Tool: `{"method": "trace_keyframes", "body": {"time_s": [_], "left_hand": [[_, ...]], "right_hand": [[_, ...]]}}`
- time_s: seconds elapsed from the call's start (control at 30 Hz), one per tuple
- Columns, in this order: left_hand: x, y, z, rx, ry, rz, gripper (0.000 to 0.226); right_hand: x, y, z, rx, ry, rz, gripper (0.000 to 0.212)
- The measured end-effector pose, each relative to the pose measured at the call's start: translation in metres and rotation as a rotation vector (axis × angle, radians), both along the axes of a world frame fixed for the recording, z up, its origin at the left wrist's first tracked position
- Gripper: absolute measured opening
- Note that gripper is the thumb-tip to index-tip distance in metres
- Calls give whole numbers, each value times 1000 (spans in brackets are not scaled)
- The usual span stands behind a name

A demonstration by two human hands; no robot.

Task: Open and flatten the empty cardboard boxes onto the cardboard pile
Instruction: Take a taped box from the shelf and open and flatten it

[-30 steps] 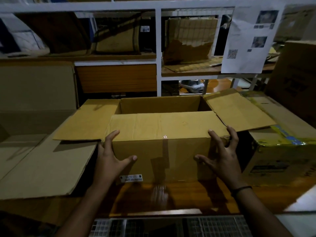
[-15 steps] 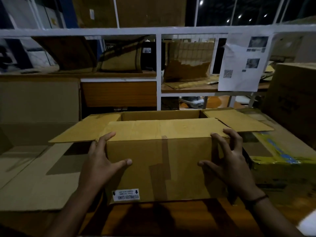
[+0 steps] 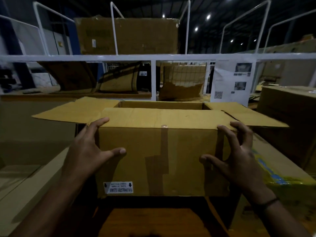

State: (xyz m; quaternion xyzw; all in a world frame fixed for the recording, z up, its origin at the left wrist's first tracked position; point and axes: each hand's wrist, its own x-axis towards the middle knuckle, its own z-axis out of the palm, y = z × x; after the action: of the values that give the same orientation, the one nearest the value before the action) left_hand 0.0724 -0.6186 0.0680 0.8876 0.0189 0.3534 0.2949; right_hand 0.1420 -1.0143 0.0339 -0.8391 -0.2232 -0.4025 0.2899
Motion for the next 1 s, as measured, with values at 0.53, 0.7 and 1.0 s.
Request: {"method": "trace_keyframes", "body": {"time_s": [0.53, 0.7, 1.0], "left_hand": [[4, -2, 97, 149, -167, 8, 104], [-14, 8, 112, 202, -223, 56, 98], [-49, 72, 128, 291, -250, 106, 99]], "right_hand": [[13, 0, 78, 41, -151, 22, 93], [11, 12, 97, 45, -232, 51, 90], [-1, 79, 102, 73, -225, 128, 91]]}}
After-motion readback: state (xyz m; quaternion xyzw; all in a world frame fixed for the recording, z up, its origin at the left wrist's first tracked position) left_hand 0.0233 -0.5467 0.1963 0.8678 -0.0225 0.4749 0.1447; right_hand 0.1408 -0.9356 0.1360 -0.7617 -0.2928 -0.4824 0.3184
